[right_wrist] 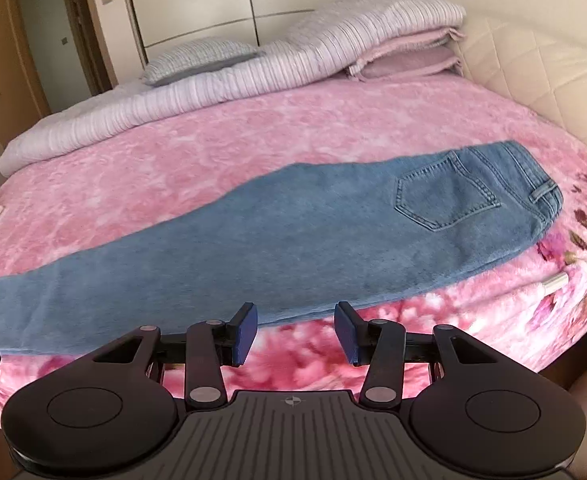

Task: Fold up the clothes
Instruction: 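Open both grippers and move them to the jeans leg hems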

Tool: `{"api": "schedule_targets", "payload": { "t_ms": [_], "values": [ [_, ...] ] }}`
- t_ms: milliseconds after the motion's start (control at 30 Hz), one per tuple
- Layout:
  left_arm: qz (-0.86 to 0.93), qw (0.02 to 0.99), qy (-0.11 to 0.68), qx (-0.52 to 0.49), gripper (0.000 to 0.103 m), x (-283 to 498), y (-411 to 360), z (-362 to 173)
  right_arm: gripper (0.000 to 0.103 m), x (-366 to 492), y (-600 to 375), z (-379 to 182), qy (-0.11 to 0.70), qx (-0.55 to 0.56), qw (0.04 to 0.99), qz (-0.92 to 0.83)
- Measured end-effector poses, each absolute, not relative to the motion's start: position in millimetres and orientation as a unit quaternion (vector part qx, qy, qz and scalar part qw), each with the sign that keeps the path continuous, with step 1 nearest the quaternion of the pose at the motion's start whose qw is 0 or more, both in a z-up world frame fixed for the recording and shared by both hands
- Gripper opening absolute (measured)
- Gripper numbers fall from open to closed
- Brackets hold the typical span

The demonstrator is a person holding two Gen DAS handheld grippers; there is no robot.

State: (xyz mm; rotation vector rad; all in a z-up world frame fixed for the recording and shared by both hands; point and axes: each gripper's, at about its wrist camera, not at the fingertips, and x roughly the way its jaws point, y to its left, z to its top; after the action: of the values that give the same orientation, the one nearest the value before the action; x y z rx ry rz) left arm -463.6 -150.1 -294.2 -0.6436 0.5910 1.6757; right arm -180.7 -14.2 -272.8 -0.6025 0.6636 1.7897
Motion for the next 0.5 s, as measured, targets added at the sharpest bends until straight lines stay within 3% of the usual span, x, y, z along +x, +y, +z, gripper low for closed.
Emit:
{"api": "schedule_targets", "payload": {
  "t_ms": [267,367,500],
  "values": [
    [0.720,0.591,0.215,-0.291,0.032,-482,-172,-297,0.047,-198,-36,-259,0.251,-0.247,0.531,0.771],
    [0.704,0.605,0.160,-0.337,0.034,-502,-178,-309,0.047,-200,-38,-263,0.262,-0.238,0.519,0.778],
    [0.698,0.573,0.007,-0.430,0.033,-564,-191,-340,0.047,-199,-22,-281,0.329,-0.211,0.488,0.780]
  ]
}}
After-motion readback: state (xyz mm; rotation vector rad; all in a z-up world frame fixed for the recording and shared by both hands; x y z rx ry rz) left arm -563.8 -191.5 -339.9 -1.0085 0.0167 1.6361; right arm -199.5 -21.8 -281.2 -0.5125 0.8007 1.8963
